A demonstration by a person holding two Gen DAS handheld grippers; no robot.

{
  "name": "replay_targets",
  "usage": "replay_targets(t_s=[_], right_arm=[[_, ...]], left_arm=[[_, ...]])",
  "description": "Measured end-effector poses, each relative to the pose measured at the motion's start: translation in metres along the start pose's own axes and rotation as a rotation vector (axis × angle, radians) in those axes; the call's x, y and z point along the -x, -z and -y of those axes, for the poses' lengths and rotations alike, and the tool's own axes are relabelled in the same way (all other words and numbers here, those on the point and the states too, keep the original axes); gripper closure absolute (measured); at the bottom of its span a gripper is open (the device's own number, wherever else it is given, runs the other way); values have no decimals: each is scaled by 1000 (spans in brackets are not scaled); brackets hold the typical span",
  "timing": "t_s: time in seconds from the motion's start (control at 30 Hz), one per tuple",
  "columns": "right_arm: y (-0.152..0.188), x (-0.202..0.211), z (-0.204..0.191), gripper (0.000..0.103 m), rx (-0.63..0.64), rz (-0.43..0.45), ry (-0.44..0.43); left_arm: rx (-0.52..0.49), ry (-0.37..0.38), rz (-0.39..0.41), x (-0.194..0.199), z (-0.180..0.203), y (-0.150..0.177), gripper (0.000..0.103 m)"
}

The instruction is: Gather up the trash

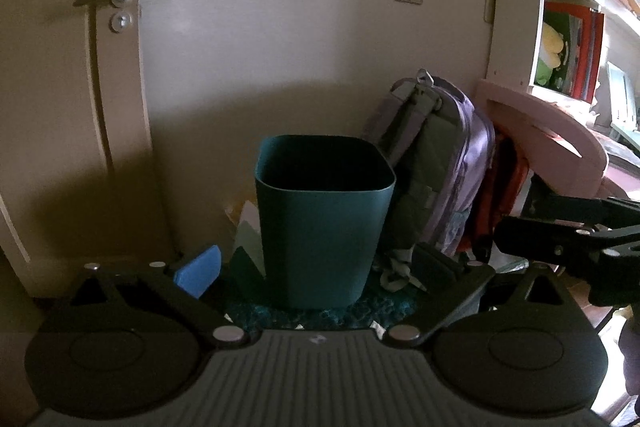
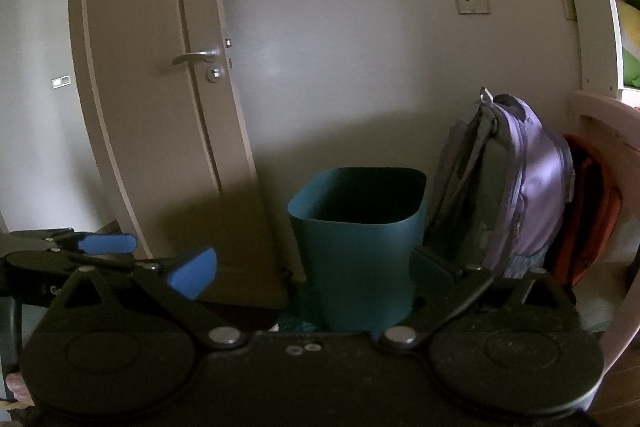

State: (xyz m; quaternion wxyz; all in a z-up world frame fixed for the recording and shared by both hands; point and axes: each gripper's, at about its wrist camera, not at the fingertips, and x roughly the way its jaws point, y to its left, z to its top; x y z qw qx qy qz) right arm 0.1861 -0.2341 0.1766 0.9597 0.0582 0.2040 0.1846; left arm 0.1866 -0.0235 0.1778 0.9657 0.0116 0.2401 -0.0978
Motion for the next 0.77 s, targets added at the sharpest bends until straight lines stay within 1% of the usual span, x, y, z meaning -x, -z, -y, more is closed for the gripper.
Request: replay_targets(t_s=[0.37,0.47,0.6,0.77], right_arm=[[9,9,-6,0,2,-1,3],[12,11,-6,0,3,-3,0],[15,13,-9,0,9,-2,-1],[17,15,-8,0,4,-3,-2]], left_arm=[[-4,-19,31,16,1,6,1],[-1,-12,26,17,1,6,1],[3,-24,28,19,0,9,1],[29,-18,0,16,-3,12,1]])
